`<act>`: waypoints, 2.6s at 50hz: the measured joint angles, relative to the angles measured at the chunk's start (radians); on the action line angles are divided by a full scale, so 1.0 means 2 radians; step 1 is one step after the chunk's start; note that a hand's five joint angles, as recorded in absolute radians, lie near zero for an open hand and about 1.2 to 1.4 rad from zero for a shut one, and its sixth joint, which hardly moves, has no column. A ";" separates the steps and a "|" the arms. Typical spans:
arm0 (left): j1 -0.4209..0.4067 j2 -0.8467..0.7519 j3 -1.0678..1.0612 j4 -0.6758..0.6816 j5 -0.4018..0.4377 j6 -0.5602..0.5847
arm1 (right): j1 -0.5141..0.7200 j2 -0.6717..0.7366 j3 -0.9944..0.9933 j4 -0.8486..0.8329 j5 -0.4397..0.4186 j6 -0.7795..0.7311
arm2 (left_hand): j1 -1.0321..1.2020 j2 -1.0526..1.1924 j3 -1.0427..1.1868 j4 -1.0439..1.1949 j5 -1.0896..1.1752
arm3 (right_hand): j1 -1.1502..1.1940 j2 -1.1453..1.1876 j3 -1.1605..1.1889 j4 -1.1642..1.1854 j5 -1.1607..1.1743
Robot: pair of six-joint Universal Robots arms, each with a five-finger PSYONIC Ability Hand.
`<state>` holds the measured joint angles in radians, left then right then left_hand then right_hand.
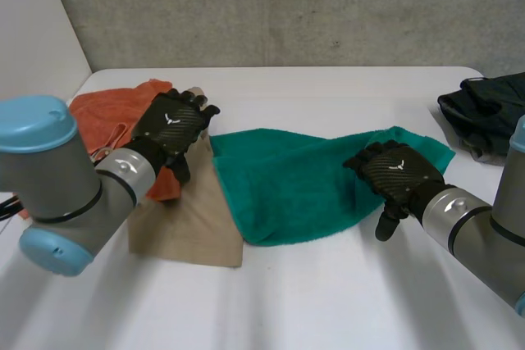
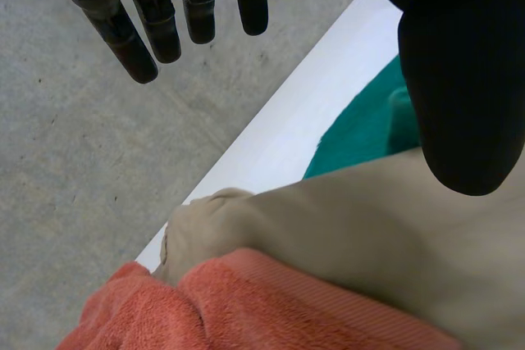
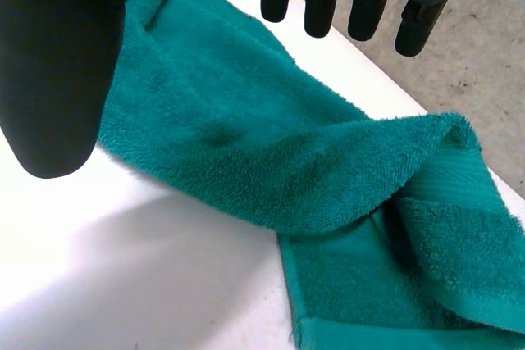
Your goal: Fold the laundry.
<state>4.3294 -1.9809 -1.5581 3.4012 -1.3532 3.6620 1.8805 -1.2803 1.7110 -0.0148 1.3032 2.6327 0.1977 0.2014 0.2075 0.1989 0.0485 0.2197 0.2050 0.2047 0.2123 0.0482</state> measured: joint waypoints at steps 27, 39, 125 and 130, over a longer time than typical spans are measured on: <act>0.059 -0.188 0.229 -0.008 -0.095 0.123 | -0.022 0.000 0.041 -0.020 -0.004 -0.028 | 0.460 0.494 0.479 0.496 0.464 | 0.000 0.000 0.000 0.000 0.000; 0.164 -0.220 0.378 0.057 -0.124 0.207 | -0.016 0.006 0.037 -0.021 -0.004 -0.029 | 0.460 0.494 0.487 0.498 0.464 | 0.000 0.000 0.000 0.000 0.000; -0.061 -0.126 0.113 -0.101 -0.016 0.082 | -0.060 -0.024 0.039 0.007 -0.023 -0.022 | 0.485 0.495 0.488 0.496 0.472 | 0.000 0.000 0.000 0.000 0.000; -0.062 -0.071 0.105 -0.129 -0.022 0.067 | -0.067 -0.023 0.030 0.014 -0.026 -0.020 | 0.485 0.495 0.488 0.496 0.472 | 0.000 0.000 0.000 0.000 0.000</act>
<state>4.2055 -2.1230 -1.3491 3.1426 -1.3967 3.7964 1.7471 -1.3272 1.7710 0.0141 1.2513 2.5933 1.1668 1.1922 1.1843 1.1913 0.9915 0.2197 0.2050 0.2047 0.2123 0.0487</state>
